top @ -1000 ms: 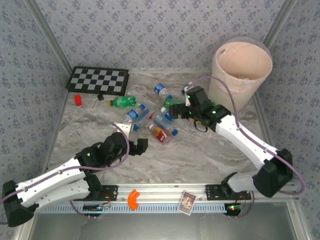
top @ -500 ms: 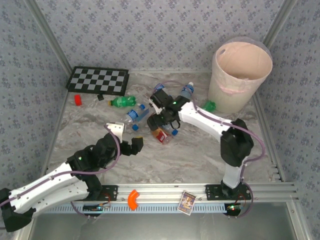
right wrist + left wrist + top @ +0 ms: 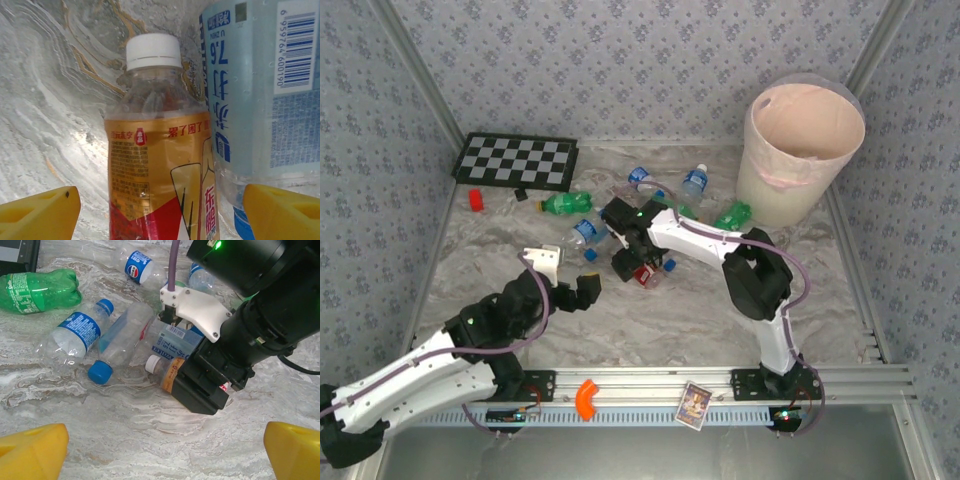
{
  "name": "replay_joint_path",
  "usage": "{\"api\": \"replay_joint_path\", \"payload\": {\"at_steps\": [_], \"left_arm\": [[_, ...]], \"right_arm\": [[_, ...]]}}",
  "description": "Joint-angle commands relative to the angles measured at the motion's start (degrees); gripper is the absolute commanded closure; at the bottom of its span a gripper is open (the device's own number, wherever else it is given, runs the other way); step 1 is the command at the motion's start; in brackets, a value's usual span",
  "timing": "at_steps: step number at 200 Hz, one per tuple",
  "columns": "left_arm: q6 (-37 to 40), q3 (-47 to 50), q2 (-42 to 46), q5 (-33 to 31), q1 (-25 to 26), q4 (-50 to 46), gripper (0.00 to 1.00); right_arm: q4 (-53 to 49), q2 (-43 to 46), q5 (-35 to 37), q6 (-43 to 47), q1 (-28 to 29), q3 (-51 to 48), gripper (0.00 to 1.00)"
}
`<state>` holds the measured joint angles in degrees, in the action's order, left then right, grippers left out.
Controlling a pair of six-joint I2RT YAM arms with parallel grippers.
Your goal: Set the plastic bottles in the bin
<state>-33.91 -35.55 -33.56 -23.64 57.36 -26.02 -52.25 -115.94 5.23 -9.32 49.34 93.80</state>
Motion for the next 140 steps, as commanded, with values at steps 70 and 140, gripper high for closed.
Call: {"api": "replay_joint_path", "payload": {"at_steps": [70,140], "left_arm": [[0.5,-0.44,1.46,-0.95,-0.59,-1.48,0.0],[0.25,-0.22,1.81,-0.71,-0.81,-1.51,0.0]], "right_arm": [[-2.21,-6.58,0.13,0.27,3.26,2.18,0.16],[-0.9,-4.08,0.87,-0.5,4.09,1.82,0.3]]}}
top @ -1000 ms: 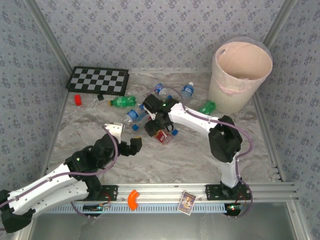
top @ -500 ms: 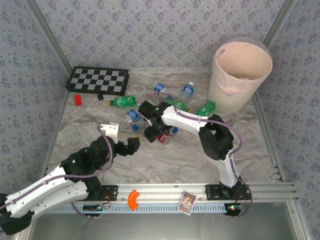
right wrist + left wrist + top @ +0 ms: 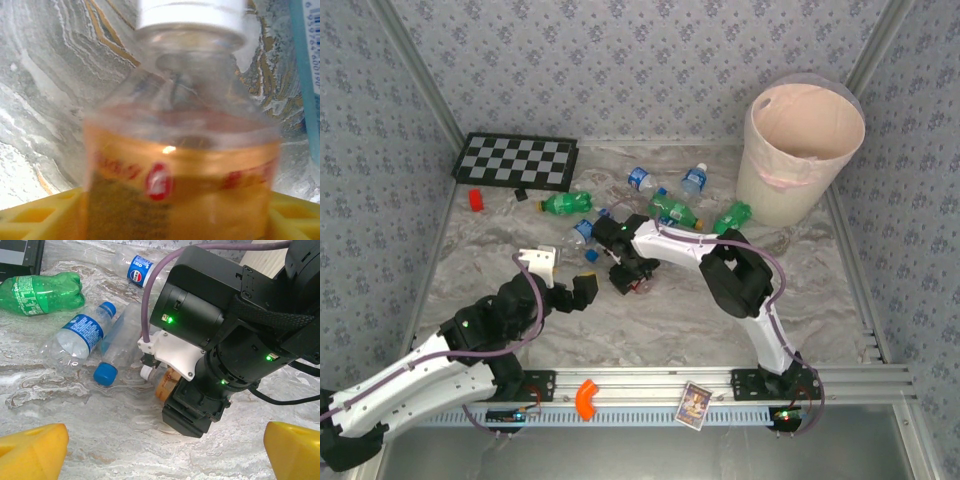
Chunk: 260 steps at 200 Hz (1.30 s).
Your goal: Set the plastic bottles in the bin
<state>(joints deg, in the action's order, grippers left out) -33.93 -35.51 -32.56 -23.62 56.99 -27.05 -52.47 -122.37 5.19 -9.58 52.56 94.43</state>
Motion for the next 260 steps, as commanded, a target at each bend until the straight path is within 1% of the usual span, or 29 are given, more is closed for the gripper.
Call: {"api": "replay_joint_path", "payload": {"at_steps": [1,27,46,86,105,129,145,171,214,235,250,260], "left_arm": [[0.27,-0.26,0.82,-0.73,-0.46,-0.52,0.0],[0.13,-0.18,0.93,-0.56,-0.48,-0.52,0.0],[0.18,-0.18,1.0,-0.66,-0.48,-0.54,0.0],[0.3,-0.26,1.27,-0.66,-0.57,-0.53,0.0],[0.18,-0.42,1.35,-0.48,-0.57,-0.5,0.0],[0.19,-0.6,1.68,-0.05,-0.57,-0.48,0.0],[0.31,-0.96,1.97,0.48,-0.62,-0.37,0.0],[0.45,-1.41,2.15,0.76,-0.63,-0.09,0.0],[-0.17,-1.08,1.93,2.65,-0.57,2.03,0.0],[-0.26,-1.27,1.7,3.17,-0.57,2.6,0.0],[-0.1,-1.54,1.7,3.43,-0.57,2.62,0.0],[0.02,-1.67,1.71,3.64,-0.61,2.61,0.0]], "right_arm": [[-0.7,2.46,0.92,-0.25,0.88,1.19,0.3],[-0.75,5.75,1.0,-1.11,1.15,1.19,0.31],[-0.46,8.9,0.4,-1.47,1.15,0.64,0.35],[0.17,15.67,-0.75,-2.34,0.29,-0.39,0.36],[0.53,19.22,-1.64,-2.91,-0.88,-1.02,0.36],[2.62,25.11,-4.47,-4.57,-4.26,-2.94,0.39],[3.98,29.37,-6.93,-5.73,-7.43,-3.8,0.4],[5.72,35.12,-11.52,-7.94,-14.28,-4.26,0.41],[11.05,42.9,-19.41,-14.06,-28.0,-4.41,0.43],[15.85,45.28,-21.89,-18.43,-34.51,-4.87,0.42],[17.75,45.46,-23.21,-21.3,-38.85,-4.32,0.42],[21.07,45.06,-24.61,-23.9,-41.76,-4.08,0.42]]}}
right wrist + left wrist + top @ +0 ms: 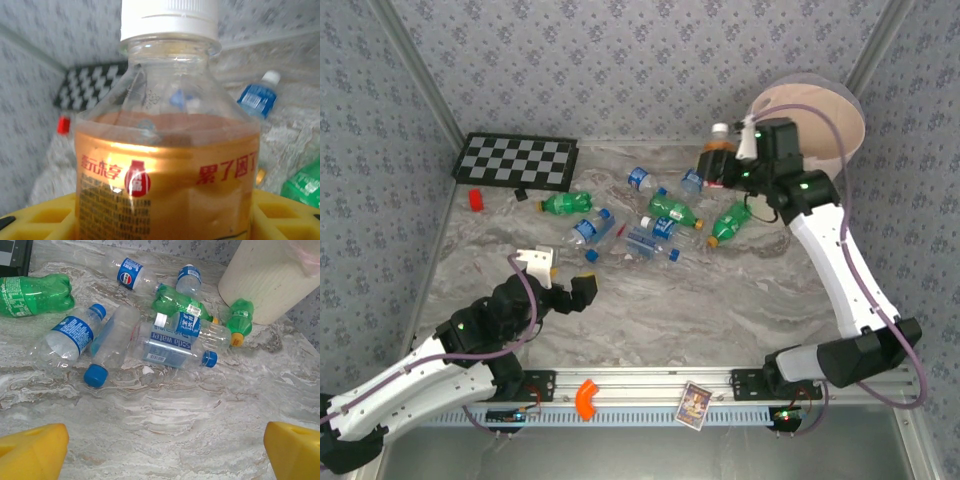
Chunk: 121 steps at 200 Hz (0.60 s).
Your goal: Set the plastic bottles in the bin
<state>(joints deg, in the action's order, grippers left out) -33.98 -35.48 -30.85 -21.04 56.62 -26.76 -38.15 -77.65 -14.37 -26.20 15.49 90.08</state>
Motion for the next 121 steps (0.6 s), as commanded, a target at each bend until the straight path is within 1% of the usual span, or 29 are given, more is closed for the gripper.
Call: {"api": "replay_joint_path", "payload": {"at_steps": [1,11,24,53,81,99,121], "left_arm": [[0.06,-1.73,0.0,1.07,-0.22,2.29,0.0],[0.07,-1.87,0.0,1.15,-0.19,2.1,0.0],[-0.03,-1.96,0.09,1.28,-0.22,1.9,0.0],[-0.05,-1.94,0.35,1.73,-0.24,2.36,0.0],[0.92,-1.76,0.69,2.8,-0.2,3.15,0.0],[0.93,-1.78,0.7,3.01,-0.23,3.11,0.0],[0.9,-1.78,0.85,3.11,-0.2,2.7,0.0]], "right_arm": [[7.03,0.28,-5.23,-7.55,-5.08,0.27,0.42],[9.76,-0.21,-7.0,-10.57,-8.16,0.23,0.42],[12.57,-1.18,-7.58,-14.63,-11.75,0.53,0.42],[16.95,-4.73,-6.25,-20.67,-17.75,1.7,0.42],[18.15,-9.88,-2.97,-24.06,-20.77,5.62,0.41],[18.03,-13.49,-0.57,-25.54,-21.32,8.97,0.41],[16.75,-17.31,0.26,-26.42,-22.11,12.16,0.41]]}}
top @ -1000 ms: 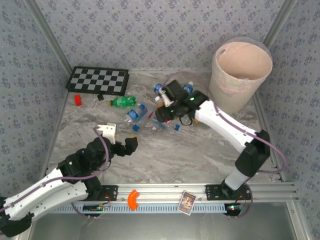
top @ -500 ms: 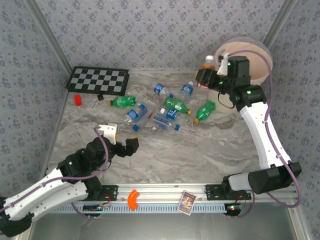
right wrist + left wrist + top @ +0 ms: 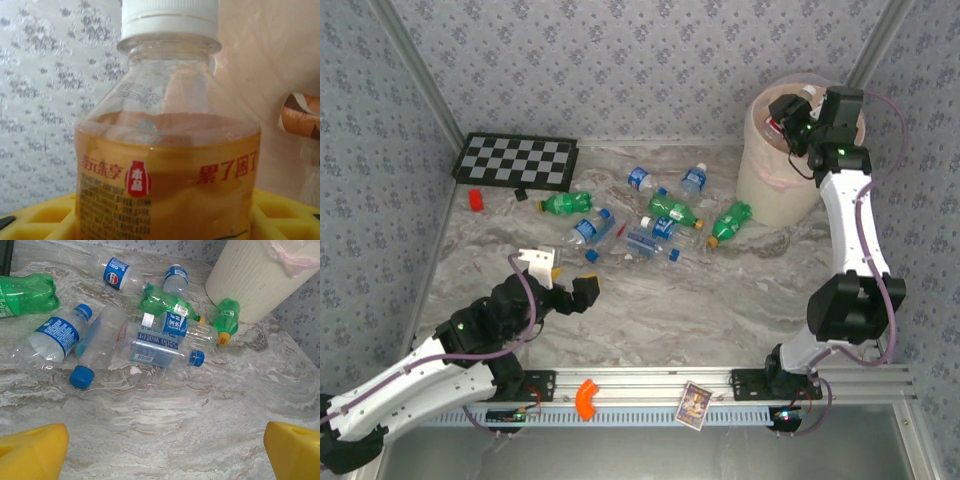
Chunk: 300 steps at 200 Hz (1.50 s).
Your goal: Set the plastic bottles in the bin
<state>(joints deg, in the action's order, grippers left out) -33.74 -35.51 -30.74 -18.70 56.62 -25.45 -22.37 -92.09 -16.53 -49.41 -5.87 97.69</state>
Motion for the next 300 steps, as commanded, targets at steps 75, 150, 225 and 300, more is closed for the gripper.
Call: {"api": "replay_joint_path", "payload": {"at_steps": [75,150,225,300], "left_arm": [[0.87,-1.36,3.44,-0.34,-0.28,-0.79,0.0],[0.51,-0.7,3.41,0.23,-0.33,0.18,0.0],[-0.24,-0.01,3.32,0.76,-0.3,0.5,0.0],[-0.19,0.44,2.45,1.89,-0.29,1.87,0.0]], "right_arm": [[-3.54,-10.3,3.35,-3.91,-1.86,13.99,0.03],[-5.22,-4.68,6.07,1.05,-1.29,12.93,0.0],[-5.78,5.02,8.94,8.11,4.63,6.05,0.0],[-6.57,13.99,24.21,21.39,24.9,-8.47,0.0]]}}
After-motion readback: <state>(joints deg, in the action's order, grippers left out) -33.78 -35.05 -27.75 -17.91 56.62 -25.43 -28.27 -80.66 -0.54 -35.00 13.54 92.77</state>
